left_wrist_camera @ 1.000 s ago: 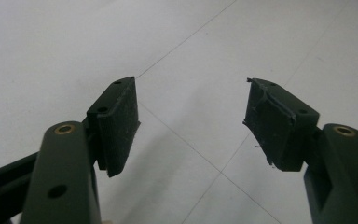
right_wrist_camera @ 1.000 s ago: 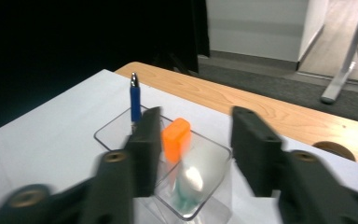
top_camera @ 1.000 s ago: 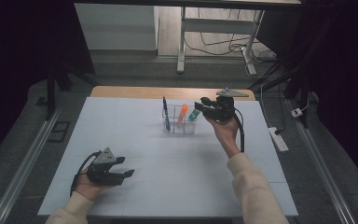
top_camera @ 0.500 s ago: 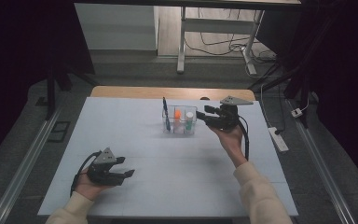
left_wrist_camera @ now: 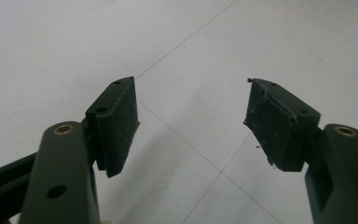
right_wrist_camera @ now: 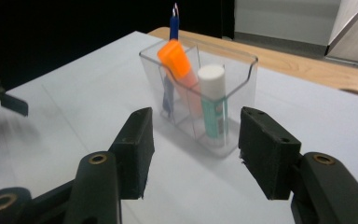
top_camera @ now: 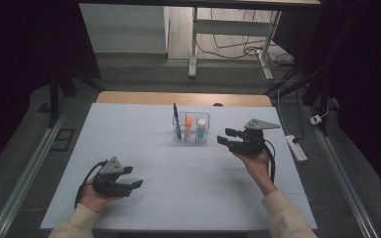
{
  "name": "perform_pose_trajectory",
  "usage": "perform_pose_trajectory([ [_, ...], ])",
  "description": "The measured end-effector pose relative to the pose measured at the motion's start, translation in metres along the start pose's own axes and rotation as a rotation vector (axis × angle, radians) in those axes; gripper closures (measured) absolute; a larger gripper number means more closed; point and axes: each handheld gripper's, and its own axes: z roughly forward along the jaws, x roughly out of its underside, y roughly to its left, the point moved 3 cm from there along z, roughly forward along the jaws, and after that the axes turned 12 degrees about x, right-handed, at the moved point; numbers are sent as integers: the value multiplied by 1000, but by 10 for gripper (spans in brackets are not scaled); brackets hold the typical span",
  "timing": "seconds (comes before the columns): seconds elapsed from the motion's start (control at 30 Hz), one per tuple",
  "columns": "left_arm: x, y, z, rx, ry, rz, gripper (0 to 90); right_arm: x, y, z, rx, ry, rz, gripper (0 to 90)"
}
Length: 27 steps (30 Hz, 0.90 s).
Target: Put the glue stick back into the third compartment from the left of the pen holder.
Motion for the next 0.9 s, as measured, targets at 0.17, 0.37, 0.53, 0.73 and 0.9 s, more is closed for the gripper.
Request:
perform_pose_trajectory([
  [0.17, 0, 0, 0, 0, 0, 0, 341, 13, 0, -12, -2, 17, -8, 444],
  [0.37, 0, 0, 0, -1, 3, 1, 340, 30, -2, -23, 4, 38, -7, 446],
  [0.53, 0, 0, 0, -2, 0, -1, 340, 41, -3, -29, 1, 56, -1, 444],
  [0.73, 0, 1, 0, -3, 2, 1, 339, 52, -3, -38, -3, 75, -14, 443],
  [0.9, 0, 1, 0, -1, -5, -6, 338, 59, -2, -44, 1, 86, -26, 441],
])
